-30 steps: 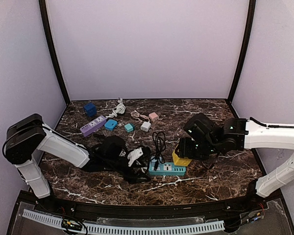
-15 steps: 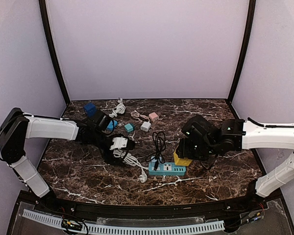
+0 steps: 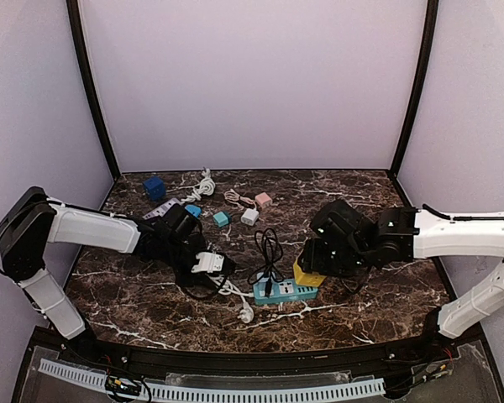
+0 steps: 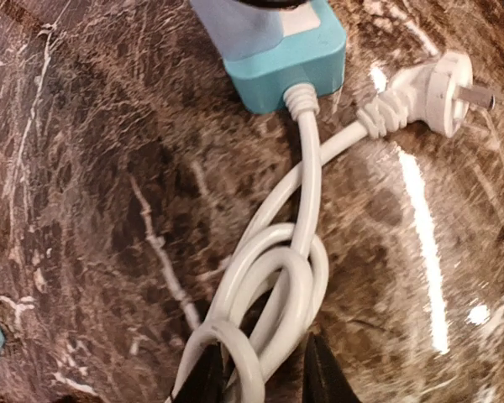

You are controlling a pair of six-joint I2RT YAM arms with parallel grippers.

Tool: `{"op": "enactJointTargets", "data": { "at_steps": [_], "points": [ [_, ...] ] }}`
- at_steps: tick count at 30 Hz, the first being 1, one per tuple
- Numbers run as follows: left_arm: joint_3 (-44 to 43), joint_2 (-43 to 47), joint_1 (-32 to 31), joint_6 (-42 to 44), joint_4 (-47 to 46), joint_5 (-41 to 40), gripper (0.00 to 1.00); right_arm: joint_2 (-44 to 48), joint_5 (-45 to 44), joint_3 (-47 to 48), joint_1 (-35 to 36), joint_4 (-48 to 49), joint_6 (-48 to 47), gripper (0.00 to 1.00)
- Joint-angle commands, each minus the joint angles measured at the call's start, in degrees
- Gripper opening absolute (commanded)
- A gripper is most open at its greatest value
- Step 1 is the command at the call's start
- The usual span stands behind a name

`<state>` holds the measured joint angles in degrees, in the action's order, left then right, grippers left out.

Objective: Insert the plug
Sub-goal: Adjust the socket at the center of the board, then insert the plug into the socket.

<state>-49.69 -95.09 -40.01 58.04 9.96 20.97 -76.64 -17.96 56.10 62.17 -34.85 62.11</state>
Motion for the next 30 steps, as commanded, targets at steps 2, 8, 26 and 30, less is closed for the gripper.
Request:
{"op": "enactJointTargets", "data": {
  "at_steps": [2,8,26,30],
  "points": [
    [3.26,3.85,-7.12,-18.91,9.46,-0.96,0.21,-2.68,0.01,1.18,2.08,2.92,0.82,0.0],
    [4.8,5.42,-10.13,-32.06,3.71,-5.33,0.34,-4.91,0.01,2.41,3.26,1.9,-1.27,0.0],
    [19.4,11.69,-10.7,-51.39,-33.02,2.31,0.76,-12.83,-0.08,6.56,4.05,4.76,-12.38,0.0],
    [22.32,10.83,-11.45,-52.94,-42.12,4.01,0.75,-14.96,-0.38,7.33,4.09,4.54,-13.49,0.0]
  ]
}}
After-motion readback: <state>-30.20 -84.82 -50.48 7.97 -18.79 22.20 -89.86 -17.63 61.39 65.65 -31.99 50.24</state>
